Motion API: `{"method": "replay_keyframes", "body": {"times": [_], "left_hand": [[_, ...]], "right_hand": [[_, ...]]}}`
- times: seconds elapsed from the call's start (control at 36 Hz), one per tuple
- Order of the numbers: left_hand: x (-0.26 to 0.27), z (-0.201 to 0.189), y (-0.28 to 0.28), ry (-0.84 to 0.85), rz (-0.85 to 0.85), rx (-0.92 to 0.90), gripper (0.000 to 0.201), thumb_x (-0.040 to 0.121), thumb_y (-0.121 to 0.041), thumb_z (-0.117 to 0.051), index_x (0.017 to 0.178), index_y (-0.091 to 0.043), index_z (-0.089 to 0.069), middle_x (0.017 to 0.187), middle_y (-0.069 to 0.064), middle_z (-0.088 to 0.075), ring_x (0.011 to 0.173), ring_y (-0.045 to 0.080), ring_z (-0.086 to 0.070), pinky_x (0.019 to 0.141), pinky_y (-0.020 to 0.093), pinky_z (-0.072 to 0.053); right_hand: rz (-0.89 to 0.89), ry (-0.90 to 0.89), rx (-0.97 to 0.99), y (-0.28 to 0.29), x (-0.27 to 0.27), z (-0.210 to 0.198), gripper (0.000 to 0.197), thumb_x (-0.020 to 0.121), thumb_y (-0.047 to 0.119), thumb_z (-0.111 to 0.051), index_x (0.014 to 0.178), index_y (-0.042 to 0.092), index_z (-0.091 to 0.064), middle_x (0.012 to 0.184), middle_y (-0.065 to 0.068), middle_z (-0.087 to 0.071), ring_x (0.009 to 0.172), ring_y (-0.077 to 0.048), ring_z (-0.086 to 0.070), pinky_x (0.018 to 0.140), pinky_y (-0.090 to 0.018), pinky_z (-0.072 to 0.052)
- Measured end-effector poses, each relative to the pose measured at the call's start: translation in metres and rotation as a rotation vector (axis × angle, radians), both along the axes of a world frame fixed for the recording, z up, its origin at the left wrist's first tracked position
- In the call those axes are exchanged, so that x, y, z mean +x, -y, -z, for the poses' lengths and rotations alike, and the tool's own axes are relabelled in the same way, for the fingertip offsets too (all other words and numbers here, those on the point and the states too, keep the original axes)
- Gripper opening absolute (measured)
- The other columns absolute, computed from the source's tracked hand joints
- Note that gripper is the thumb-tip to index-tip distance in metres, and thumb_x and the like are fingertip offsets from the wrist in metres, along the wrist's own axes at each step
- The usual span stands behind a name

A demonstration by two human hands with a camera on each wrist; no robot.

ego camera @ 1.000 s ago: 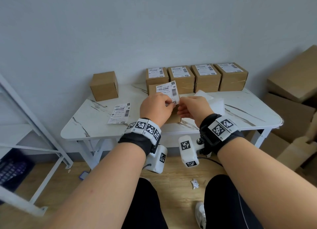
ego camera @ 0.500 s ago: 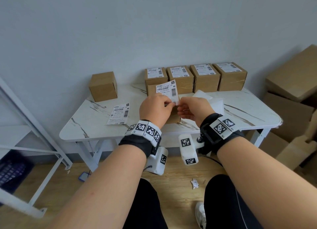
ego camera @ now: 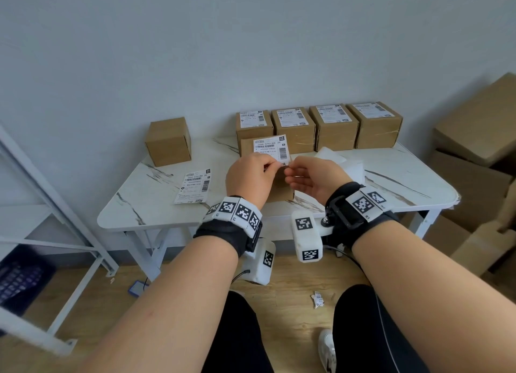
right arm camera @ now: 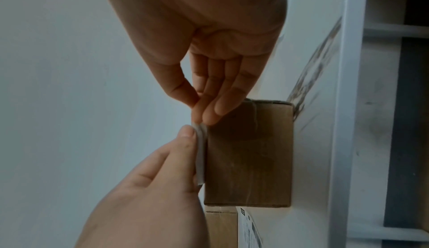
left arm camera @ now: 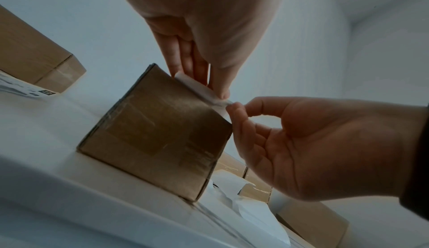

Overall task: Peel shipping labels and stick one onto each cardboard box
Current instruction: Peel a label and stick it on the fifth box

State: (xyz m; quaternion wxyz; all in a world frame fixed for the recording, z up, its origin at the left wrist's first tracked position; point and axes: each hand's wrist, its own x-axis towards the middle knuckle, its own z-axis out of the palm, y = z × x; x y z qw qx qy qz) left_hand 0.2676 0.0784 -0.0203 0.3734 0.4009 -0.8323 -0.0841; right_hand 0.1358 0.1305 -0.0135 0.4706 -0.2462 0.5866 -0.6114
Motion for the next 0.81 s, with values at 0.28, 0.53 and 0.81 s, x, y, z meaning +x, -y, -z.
{"method": "replay_keyframes", "body": {"times": [0.28,0.53,0.81], "left_hand": [[0.0028,-0.0009,0.0002,-0.006,0.01,0.026,0.023,0.091,-0.036,-0.058,0.086,-0.022,-0.074,0.086,-0.005,-0.07,0.076,0.013,-0.06,0.064,0.025,-0.044],[0.0014,-0.0042,-0.0001,-0.003,0.009,0.07,0.016,0.086,-0.034,-0.06,0.086,-0.028,-0.075,0.091,-0.01,-0.072,0.083,0.008,-0.063,0.069,0.022,-0.048],[0.0005,-0.0075,0.0004,0.021,0.003,0.068,0.019,0.089,-0.034,-0.058,0.086,-0.028,-0.075,0.091,-0.011,-0.073,0.08,0.008,-0.062,0.065,0.02,-0.044]], "right_hand": [[-0.017,0.06,0.021,0.0024,-0.0006,-0.0015,0.006,0.088,0.006,-0.057,0.087,0.004,-0.063,0.059,-0.003,-0.065,0.05,-0.014,-0.062,0.05,-0.02,-0.055],[-0.032,-0.017,0.024,0.0035,0.0002,-0.0011,0.006,0.085,0.006,-0.061,0.086,0.004,-0.066,0.066,-0.004,-0.064,0.057,-0.013,-0.063,0.054,-0.021,-0.054],[-0.028,-0.192,0.0,0.0007,0.0037,-0.0029,0.004,0.086,0.007,-0.062,0.087,0.007,-0.067,0.072,-0.007,-0.064,0.064,-0.019,-0.061,0.069,-0.032,-0.054]]}}
